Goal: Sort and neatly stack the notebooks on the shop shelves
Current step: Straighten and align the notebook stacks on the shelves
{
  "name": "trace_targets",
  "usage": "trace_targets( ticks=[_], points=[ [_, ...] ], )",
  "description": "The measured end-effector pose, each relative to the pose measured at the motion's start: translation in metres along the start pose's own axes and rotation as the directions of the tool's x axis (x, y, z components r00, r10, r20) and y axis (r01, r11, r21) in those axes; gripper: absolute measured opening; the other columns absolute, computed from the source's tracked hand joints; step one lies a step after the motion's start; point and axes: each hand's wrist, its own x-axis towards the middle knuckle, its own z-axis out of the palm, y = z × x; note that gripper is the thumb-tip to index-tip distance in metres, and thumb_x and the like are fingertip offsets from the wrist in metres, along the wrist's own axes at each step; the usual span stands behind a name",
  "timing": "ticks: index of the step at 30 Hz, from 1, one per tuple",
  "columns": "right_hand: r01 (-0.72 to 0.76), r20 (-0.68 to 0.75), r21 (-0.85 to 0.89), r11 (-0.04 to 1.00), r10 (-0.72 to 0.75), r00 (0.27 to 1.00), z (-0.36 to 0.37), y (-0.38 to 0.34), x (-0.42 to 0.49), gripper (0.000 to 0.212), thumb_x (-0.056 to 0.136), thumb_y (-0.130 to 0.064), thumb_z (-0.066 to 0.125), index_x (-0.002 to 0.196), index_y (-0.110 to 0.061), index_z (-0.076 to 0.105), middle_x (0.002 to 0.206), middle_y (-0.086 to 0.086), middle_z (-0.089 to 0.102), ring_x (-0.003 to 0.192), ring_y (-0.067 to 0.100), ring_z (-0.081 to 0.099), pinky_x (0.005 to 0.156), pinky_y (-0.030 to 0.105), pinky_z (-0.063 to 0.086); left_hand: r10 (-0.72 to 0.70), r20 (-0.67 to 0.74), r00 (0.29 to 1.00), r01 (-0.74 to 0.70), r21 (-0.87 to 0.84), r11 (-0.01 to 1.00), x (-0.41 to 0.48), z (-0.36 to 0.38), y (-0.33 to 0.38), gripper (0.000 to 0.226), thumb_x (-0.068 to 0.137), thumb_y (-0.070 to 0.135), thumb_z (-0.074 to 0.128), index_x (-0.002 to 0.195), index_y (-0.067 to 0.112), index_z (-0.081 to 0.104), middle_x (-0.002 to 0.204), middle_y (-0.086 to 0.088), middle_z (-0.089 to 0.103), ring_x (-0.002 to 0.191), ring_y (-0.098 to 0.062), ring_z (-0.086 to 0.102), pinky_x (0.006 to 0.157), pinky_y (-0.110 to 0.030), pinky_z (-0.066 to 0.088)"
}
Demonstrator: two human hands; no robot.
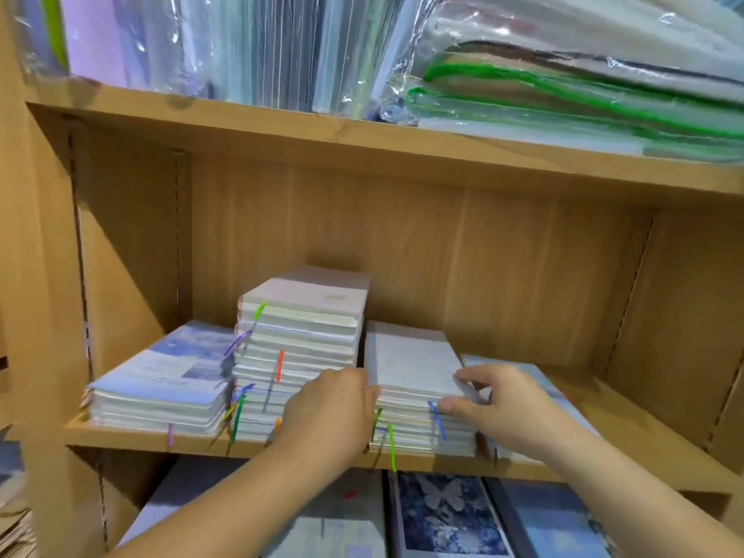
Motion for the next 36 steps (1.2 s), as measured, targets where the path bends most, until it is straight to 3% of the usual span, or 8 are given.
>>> trace_targets(
  ticks=[6, 8, 12, 15, 20, 24, 27, 36],
  points=[
    [-0.057, 0.003, 0.075, 0.996, 0.057, 0.998, 0.001, 0.001, 0.001, 0.093, 0.062, -0.076, 0.077, 0.114, 0.001, 0.065, 0.095, 0.017, 0.074, 0.083, 0.03, 0.068, 0.074, 0.039, 0.054, 0.047, -0.035, 0.998, -0.046, 0.035, 0.998, 0.0, 0.007, -0.003, 0.033, 0.103, 0.046, 0.043, 0.079, 0.024, 0.045, 0.075, 0.005, 0.05, 0.083, -0.03, 0.061, 0.06, -0.036, 0.036],
    [-0.064, 0.005, 0.067, 0.996, 0.064, 0.998, 0.001, 0.001, 0.0, 0.08, 0.071, -0.065, 0.082, 0.114, 0.0, 0.067, 0.103, 0.019, 0.073, 0.093, 0.031, 0.068, 0.073, 0.038, 0.053, 0.056, -0.046, 0.997, -0.055, 0.014, 0.998, -0.002, 0.01, -0.003, 0.031, 0.104, 0.046, 0.042, 0.081, 0.026, 0.045, 0.076, 0.005, 0.05, 0.082, -0.029, 0.06, 0.061, -0.036, 0.04],
    [-0.106, 0.058, 0.008, 0.994, 0.105, 0.993, -0.01, -0.002, -0.002, 0.057, 0.072, -0.068, 0.08, 0.113, -0.03, 0.074, 0.104, 0.004, 0.077, 0.098, 0.015, 0.071, 0.081, 0.034, 0.057, 0.109, 0.022, 0.994, -0.107, -0.088, 0.99, -0.012, -0.001, -0.005, 0.028, 0.1, 0.046, 0.046, 0.084, 0.023, 0.05, 0.075, 0.004, 0.058, 0.079, -0.026, 0.059, 0.071, -0.041, 0.053],
    [-0.043, -0.115, -0.068, 0.997, 0.035, 0.993, -0.024, -0.022, 0.006, 0.044, 0.078, -0.074, 0.065, 0.093, -0.033, 0.073, 0.079, -0.013, 0.073, 0.081, 0.002, 0.067, 0.07, 0.03, 0.057, 0.207, -0.142, 0.968, -0.223, -0.11, 0.969, -0.021, -0.034, -0.014, 0.032, 0.092, 0.059, 0.045, 0.082, 0.031, 0.058, 0.058, 0.007, 0.051, 0.068, -0.018, 0.057, 0.064, -0.036, 0.05],
    [0.142, -0.139, 0.074, 0.987, -0.13, 0.982, -0.014, -0.104, 0.039, 0.066, 0.093, -0.069, 0.049, 0.135, -0.021, 0.064, 0.107, -0.007, 0.073, 0.098, 0.01, 0.063, 0.083, 0.027, 0.049, 0.023, -0.474, 0.88, -0.147, -0.227, 0.963, 0.008, -0.104, -0.066, 0.032, 0.094, 0.056, 0.053, 0.077, 0.028, 0.051, 0.067, 0.006, 0.059, 0.065, -0.01, 0.054, 0.058, -0.036, 0.047],
    [0.018, 0.048, 0.307, 0.952, -0.035, 0.998, -0.003, -0.148, 0.058, 0.074, 0.094, -0.074, 0.037, 0.107, -0.009, 0.068, 0.09, 0.01, 0.07, 0.075, 0.024, 0.069, 0.054, 0.029, 0.048, -0.2, -0.206, 0.958, 0.15, -0.234, 0.961, 0.041, -0.121, -0.095, 0.058, 0.095, 0.07, 0.04, 0.09, 0.015, 0.059, 0.082, 0.0, 0.063, 0.08, -0.024, 0.06, 0.074, -0.038, 0.049],
    [-0.066, 0.163, 0.358, 0.931, 0.008, 0.987, 0.007, -0.154, 0.06, 0.067, 0.092, -0.074, 0.045, 0.108, -0.012, 0.064, 0.077, 0.01, 0.063, 0.06, 0.026, 0.064, 0.041, 0.025, 0.041, -0.227, 0.096, 0.969, 0.246, -0.449, 0.859, 0.05, -0.111, -0.1, 0.072, 0.094, 0.073, 0.039, 0.09, 0.003, 0.056, 0.071, -0.007, 0.056, 0.07, -0.028, 0.05, 0.066, -0.038, 0.038],
    [-0.162, 0.21, 0.496, 0.853, 0.063, 0.976, 0.027, -0.157, 0.056, 0.062, 0.091, -0.073, 0.043, 0.121, -0.021, 0.057, 0.087, 0.005, 0.066, 0.063, 0.025, 0.066, 0.049, 0.03, 0.05, -0.228, 0.221, 0.948, 0.315, -0.569, 0.759, 0.045, -0.118, -0.089, 0.039, 0.1, 0.054, 0.041, 0.091, 0.02, 0.058, 0.071, 0.003, 0.049, 0.065, -0.02, 0.042, 0.059, -0.031, 0.031]
  ],
)
